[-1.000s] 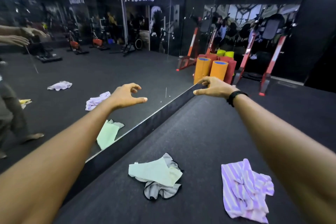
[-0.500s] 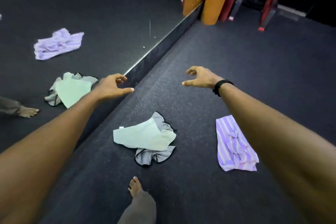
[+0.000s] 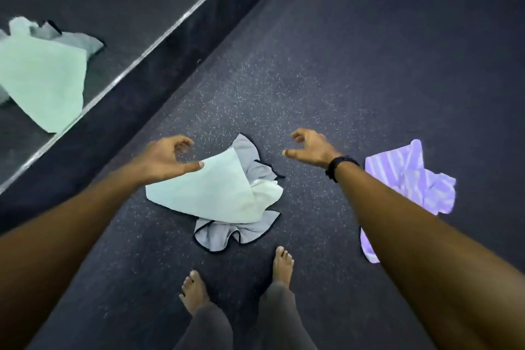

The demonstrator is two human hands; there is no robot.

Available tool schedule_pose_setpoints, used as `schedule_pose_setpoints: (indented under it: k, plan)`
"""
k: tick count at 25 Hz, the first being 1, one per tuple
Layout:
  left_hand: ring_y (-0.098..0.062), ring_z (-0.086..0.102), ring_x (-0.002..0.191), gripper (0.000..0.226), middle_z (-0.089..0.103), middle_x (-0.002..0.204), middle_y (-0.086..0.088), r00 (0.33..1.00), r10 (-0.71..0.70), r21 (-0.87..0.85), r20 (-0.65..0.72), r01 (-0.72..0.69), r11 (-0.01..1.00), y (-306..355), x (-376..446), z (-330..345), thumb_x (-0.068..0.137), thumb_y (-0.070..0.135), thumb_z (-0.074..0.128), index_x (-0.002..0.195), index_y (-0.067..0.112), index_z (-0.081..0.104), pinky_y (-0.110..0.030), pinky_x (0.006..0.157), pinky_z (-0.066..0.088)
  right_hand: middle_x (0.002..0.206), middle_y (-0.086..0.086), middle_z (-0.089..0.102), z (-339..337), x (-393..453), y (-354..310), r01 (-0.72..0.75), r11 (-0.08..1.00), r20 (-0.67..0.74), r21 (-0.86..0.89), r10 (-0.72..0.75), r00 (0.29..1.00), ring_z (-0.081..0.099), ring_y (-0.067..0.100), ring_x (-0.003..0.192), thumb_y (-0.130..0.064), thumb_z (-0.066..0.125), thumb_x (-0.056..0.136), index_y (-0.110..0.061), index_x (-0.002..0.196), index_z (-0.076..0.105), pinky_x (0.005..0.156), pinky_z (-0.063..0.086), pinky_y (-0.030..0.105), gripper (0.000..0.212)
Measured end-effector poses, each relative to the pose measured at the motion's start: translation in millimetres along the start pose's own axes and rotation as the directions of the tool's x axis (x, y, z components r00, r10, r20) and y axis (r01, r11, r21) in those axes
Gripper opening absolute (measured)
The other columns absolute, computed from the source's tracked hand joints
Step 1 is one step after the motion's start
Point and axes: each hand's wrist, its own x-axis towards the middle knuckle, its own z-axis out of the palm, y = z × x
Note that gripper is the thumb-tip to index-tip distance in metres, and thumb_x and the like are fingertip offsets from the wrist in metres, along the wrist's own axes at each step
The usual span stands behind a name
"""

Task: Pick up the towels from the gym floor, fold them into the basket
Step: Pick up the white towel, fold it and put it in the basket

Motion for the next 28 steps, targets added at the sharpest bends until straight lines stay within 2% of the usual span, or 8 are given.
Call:
schedule_pose_setpoints:
  k: [4,7,12,17,19,22,26,28]
  plan:
    - [-0.017,0.055,0.106,0.055,0.06,0.122,-0.004,0.997,-0.055,-0.055,0.046,0.057,0.997,-66.3,93.0,82.8,0.075,0.037,0.078,0.123,0.017,0.057,-0.027,0.088,0.04,0.132,0.013,0.056,100.6,108.6,68.5,-0.023,0.999,0.077,-0.026,0.024,0.997,0.052,0.028,0.122,-0.027,0.072,0.084,-0.007,0.128,0.054,0.101,0.044,0.038,0.052]
    - [-0.02,0.057,0.104,0.052,0.06,0.114,-0.002,0.995,-0.082,-0.059,0.063,0.085,0.995,-107.7,145.5,138.2,0.073,0.041,0.078,0.117,0.023,0.057,-0.029,0.084,0.041,0.123,0.014,0.06,169.2,172.2,117.4,-0.056,0.997,0.136,-0.054,0.062,0.989,0.056,0.031,0.115,-0.025,0.071,0.082,-0.008,0.119,0.056,0.091,0.046,0.036,0.044]
    - [-0.019,0.056,0.103,0.052,0.06,0.113,0.001,0.989,-0.112,-0.043,0.092,0.116,0.992,-159.4,204.9,221.1,0.074,0.044,0.076,0.118,0.024,0.057,-0.028,0.082,0.041,0.137,0.018,0.049,258.6,251.3,180.0,-0.051,0.987,0.162,-0.152,0.076,0.984,0.046,0.034,0.126,-0.023,0.067,0.086,-0.005,0.136,0.044,0.103,0.04,0.04,0.058]
    - [-0.019,0.057,0.102,0.051,0.061,0.114,0.0,0.989,-0.093,-0.033,0.112,0.098,0.995,-177.7,223.3,252.8,0.074,0.043,0.076,0.117,0.023,0.057,-0.027,0.081,0.04,0.141,0.015,0.044,295.0,276.9,189.3,0.047,0.936,0.162,-0.349,0.011,0.987,0.04,0.035,0.13,-0.035,0.064,0.086,-0.019,0.14,0.044,0.106,0.037,0.041,0.06]
    - [-0.018,0.056,0.101,0.051,0.061,0.114,0.0,0.989,-0.099,-0.036,0.109,0.104,0.994,-172.5,217.6,250.0,0.073,0.042,0.077,0.116,0.024,0.057,-0.026,0.081,0.04,0.138,0.012,0.05,288.4,265.2,183.0,0.084,0.931,0.145,-0.356,-0.034,0.989,0.046,0.032,0.127,-0.037,0.059,0.091,-0.021,0.137,0.048,0.102,0.041,0.039,0.05]
    - [-0.018,0.055,0.103,0.05,0.059,0.114,0.002,0.989,-0.097,-0.049,0.113,0.103,0.994,-147.0,196.2,221.9,0.075,0.044,0.076,0.117,0.026,0.056,-0.026,0.082,0.039,0.123,0.014,0.061,248.0,233.4,151.5,0.084,0.958,0.033,-0.275,-0.078,0.996,0.056,0.034,0.114,-0.039,0.054,0.095,-0.018,0.125,0.055,0.087,0.044,0.04,0.037]
    - [-0.014,0.054,0.107,0.055,0.058,0.121,0.003,0.997,-0.06,-0.057,0.055,0.063,0.996,-77.2,137.8,131.8,0.076,0.042,0.075,0.124,0.023,0.055,-0.025,0.087,0.039,0.117,0.014,0.065,150.4,164.0,63.7,0.278,0.92,-0.011,-0.276,-0.292,0.956,0.057,0.036,0.107,-0.033,0.05,0.097,-0.019,0.12,0.057,0.074,0.04,0.037,0.028]
    - [-0.015,0.054,0.115,0.058,0.058,0.127,0.0,1.0,-0.01,-0.073,-0.012,0.01,0.997,-30.7,101.7,70.1,0.077,0.038,0.076,0.127,0.017,0.054,-0.028,0.097,0.041,0.115,0.014,0.065,83.3,127.5,10.0,0.369,0.879,-0.044,-0.302,-0.4,0.915,0.057,0.036,0.107,-0.031,0.049,0.098,-0.019,0.12,0.058,0.073,0.039,0.036,0.027]
